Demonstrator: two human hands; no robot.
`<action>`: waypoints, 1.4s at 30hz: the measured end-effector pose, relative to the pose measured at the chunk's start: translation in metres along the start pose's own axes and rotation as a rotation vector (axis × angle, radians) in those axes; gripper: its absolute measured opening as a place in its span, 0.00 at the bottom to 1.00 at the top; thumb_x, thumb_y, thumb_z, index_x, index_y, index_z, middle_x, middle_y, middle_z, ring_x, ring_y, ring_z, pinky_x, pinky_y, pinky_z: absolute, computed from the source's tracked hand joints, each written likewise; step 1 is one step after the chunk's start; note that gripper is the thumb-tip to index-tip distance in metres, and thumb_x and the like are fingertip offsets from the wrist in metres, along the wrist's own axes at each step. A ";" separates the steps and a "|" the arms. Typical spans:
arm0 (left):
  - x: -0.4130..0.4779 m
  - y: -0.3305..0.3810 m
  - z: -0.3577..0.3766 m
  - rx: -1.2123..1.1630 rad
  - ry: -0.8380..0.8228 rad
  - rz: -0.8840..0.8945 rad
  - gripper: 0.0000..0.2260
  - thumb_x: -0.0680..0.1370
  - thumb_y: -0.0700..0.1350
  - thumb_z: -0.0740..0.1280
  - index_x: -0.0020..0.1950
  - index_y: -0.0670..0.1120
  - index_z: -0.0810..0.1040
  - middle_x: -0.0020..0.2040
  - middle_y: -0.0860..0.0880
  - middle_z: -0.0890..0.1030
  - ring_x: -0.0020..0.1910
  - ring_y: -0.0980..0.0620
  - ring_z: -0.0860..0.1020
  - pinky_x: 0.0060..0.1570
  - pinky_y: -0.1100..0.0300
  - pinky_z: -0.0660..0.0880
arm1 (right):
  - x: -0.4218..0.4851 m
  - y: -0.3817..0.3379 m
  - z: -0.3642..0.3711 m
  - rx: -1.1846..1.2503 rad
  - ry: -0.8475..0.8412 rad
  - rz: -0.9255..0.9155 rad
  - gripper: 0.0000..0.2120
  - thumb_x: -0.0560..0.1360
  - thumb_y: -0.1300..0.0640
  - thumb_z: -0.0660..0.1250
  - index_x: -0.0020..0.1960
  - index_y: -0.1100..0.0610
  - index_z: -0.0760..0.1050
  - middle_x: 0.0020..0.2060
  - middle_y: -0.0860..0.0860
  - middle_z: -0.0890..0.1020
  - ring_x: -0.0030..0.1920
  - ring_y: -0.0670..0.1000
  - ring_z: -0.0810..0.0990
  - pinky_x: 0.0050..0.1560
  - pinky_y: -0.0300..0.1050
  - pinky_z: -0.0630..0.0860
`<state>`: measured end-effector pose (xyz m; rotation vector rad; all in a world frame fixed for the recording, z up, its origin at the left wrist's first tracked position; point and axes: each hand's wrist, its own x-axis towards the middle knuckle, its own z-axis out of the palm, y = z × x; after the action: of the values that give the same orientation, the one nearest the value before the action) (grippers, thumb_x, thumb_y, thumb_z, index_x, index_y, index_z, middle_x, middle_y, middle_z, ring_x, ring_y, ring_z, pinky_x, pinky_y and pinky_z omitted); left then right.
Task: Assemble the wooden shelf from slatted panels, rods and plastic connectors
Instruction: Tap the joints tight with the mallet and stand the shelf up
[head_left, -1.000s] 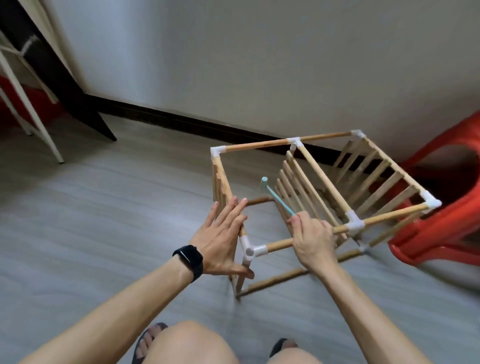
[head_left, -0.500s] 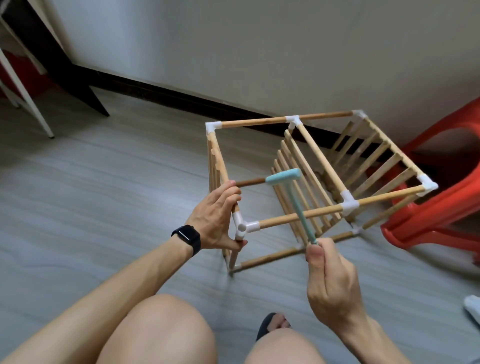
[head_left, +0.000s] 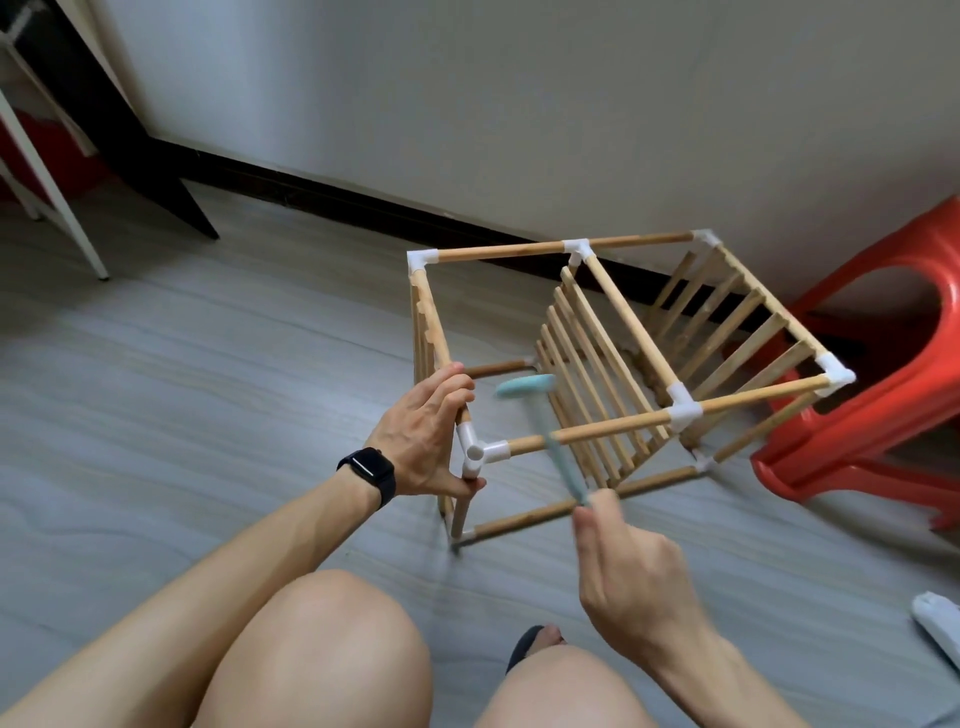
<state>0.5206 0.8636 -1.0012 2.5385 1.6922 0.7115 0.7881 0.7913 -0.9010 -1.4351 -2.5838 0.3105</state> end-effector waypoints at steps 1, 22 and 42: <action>0.000 0.000 0.001 -0.001 0.006 0.003 0.48 0.60 0.70 0.75 0.67 0.42 0.64 0.67 0.42 0.71 0.75 0.40 0.64 0.73 0.49 0.64 | -0.002 0.004 0.002 -0.031 -0.016 -0.029 0.10 0.85 0.46 0.45 0.48 0.47 0.58 0.28 0.46 0.72 0.28 0.52 0.75 0.24 0.42 0.56; 0.000 -0.001 0.002 -0.012 0.002 0.006 0.48 0.61 0.71 0.73 0.69 0.43 0.62 0.69 0.43 0.70 0.76 0.40 0.62 0.72 0.45 0.67 | 0.006 0.007 0.003 0.075 -0.012 -0.021 0.13 0.82 0.42 0.42 0.47 0.46 0.60 0.26 0.45 0.69 0.30 0.51 0.77 0.28 0.47 0.64; 0.102 -0.109 -0.051 -0.889 -0.107 -0.936 0.54 0.67 0.58 0.79 0.81 0.47 0.48 0.76 0.47 0.62 0.72 0.48 0.65 0.71 0.48 0.63 | 0.109 0.048 0.030 0.120 0.129 0.357 0.17 0.82 0.45 0.47 0.39 0.49 0.64 0.30 0.47 0.74 0.33 0.47 0.74 0.35 0.49 0.63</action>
<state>0.4380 0.9861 -0.9464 1.0316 1.6939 0.8897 0.7626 0.9061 -0.9377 -1.8025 -2.1620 0.3963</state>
